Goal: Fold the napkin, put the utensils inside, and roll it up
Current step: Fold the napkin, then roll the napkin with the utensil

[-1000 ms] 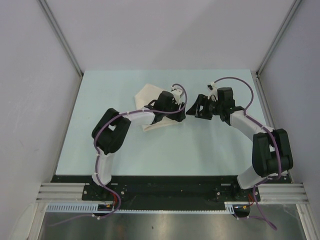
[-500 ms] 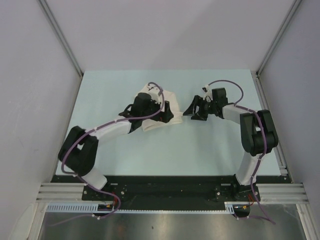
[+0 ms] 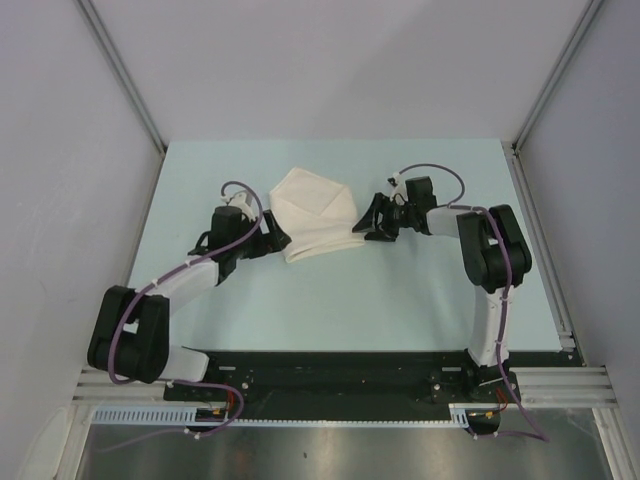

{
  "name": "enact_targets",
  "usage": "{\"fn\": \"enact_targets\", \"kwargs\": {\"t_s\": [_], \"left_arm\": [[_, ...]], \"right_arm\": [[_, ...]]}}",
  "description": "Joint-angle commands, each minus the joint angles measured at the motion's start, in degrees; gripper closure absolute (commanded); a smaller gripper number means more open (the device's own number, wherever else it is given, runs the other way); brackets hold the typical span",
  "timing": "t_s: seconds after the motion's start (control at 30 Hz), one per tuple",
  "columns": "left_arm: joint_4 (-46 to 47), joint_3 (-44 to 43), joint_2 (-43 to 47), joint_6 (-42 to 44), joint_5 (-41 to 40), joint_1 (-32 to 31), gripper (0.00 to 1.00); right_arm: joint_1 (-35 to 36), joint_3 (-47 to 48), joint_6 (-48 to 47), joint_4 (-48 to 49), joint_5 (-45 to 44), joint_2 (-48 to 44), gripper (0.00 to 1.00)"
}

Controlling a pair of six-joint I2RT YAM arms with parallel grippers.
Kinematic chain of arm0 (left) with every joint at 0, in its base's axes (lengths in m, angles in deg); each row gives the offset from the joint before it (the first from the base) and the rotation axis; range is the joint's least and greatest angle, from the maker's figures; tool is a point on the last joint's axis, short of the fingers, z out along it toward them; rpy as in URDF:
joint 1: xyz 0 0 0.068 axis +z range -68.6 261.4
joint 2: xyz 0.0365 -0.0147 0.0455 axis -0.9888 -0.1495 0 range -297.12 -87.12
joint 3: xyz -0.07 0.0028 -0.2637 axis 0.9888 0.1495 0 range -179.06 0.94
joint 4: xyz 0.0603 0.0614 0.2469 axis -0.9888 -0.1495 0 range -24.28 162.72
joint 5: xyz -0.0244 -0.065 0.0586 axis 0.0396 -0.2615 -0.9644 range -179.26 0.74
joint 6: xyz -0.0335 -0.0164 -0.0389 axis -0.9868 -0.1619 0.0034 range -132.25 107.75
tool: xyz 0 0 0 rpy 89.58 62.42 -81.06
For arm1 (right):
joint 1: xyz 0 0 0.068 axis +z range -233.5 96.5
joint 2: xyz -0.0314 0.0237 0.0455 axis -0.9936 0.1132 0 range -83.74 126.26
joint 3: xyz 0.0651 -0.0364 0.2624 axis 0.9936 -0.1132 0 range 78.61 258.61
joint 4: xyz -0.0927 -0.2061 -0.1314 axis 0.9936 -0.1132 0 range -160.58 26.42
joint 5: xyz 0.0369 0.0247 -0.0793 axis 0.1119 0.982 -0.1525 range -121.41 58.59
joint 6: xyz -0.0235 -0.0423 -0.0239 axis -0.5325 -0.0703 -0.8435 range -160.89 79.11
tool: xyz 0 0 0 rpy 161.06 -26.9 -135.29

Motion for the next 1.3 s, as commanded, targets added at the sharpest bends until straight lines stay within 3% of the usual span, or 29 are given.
{"fn": "enact_targets", "kwargs": {"t_s": [0.0,0.27,0.37,0.47,0.6,0.63,0.7,1.0,1.27], "left_arm": [[2.34,2.92,3.76,-2.45,2.18,1.34,0.09],[3.05,5.73,5.26,-2.71,2.62,2.13,0.17],[3.31,6.44,5.96,-2.71,2.71,2.22,0.22],[3.05,6.97,6.49,-2.54,2.71,2.39,0.25],[2.79,8.10,7.19,-2.80,2.62,2.92,0.25],[2.79,8.46,7.54,-2.89,2.62,3.01,0.25],[2.87,9.34,8.07,-3.50,2.53,3.18,0.25],[8.58,12.68,5.45,-8.15,4.28,4.15,0.26],[21.58,11.46,-2.99,-15.09,8.76,5.56,0.33]], "right_arm": [[0.44,2.02,0.29,0.96,-1.60,2.43,0.36],[1.05,2.11,1.78,1.05,-3.54,4.28,0.41],[1.32,2.46,2.13,0.00,-5.20,4.90,0.48],[1.84,3.25,1.96,-1.67,-6.00,5.60,0.58],[2.63,3.16,2.13,-2.73,-6.09,5.87,0.81],[2.90,2.64,2.13,-3.08,-6.26,5.43,0.91],[3.34,1.59,2.13,-3.26,-6.70,4.73,1.00],[5.18,-9.04,3.27,-3.44,-10.92,-4.32,1.00],[5.54,-15.55,2.57,-6.25,-13.91,-10.31,1.00]]}}
